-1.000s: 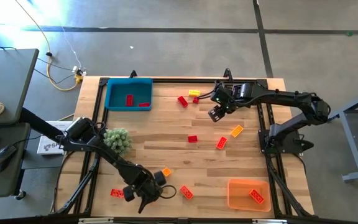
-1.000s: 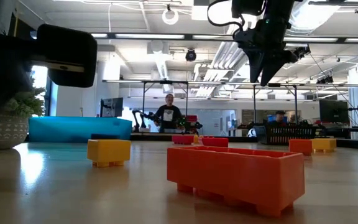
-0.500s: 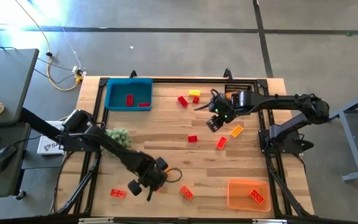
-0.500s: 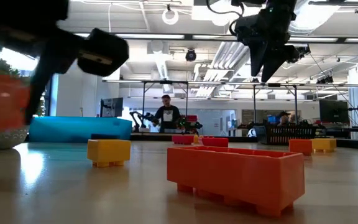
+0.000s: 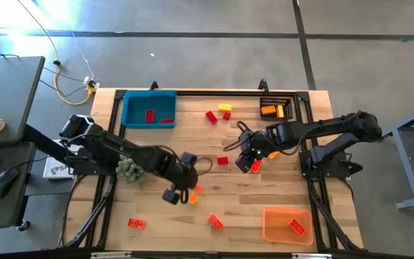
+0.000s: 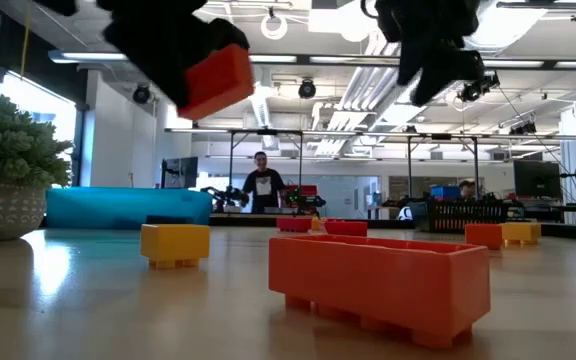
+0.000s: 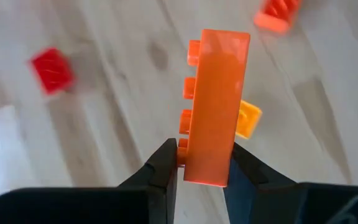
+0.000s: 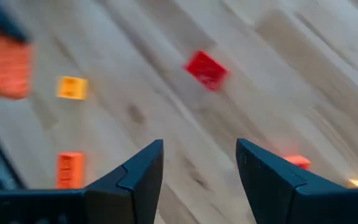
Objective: Sort & place blocks by color
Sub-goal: Put the orange game piece into the orange bin
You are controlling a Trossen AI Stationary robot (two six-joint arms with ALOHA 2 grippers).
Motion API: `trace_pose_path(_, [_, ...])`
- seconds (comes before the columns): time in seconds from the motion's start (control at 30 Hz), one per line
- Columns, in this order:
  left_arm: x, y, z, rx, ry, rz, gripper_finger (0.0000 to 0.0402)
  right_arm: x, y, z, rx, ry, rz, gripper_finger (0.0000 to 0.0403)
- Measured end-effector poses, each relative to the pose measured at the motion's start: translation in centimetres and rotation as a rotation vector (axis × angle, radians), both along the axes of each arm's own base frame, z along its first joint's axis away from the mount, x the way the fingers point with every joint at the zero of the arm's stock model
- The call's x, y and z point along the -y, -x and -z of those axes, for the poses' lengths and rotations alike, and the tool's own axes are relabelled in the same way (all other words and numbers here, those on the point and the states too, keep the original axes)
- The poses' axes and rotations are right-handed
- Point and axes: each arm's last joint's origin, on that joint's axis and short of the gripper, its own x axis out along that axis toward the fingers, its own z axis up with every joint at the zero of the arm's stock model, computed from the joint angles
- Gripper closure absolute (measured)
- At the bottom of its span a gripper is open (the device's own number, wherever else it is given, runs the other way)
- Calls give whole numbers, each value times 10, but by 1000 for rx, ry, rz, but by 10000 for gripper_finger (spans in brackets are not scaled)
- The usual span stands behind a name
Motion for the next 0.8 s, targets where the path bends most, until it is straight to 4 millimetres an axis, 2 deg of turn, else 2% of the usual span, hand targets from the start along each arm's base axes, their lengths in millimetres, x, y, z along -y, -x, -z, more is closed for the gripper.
trace_pose_path(0.17, [-18, -3, -15, 107, 30, -108, 336, -17, -10, -8, 154, 31, -136, 214])
trace_pose_path(0.43, [-37, -11, -22, 202, 83, -229, 336, -34, -23, -23, 384, 189, -347, 214])
trace_pose_path(0.67, [-47, -23, -32, 359, 160, -328, 336, -34, -26, -26, 418, 346, -426, 214])
trace_pose_path(0.8, [-52, -25, -34, 389, 160, -365, 336, -34, -26, -27, 430, 394, -477, 214])
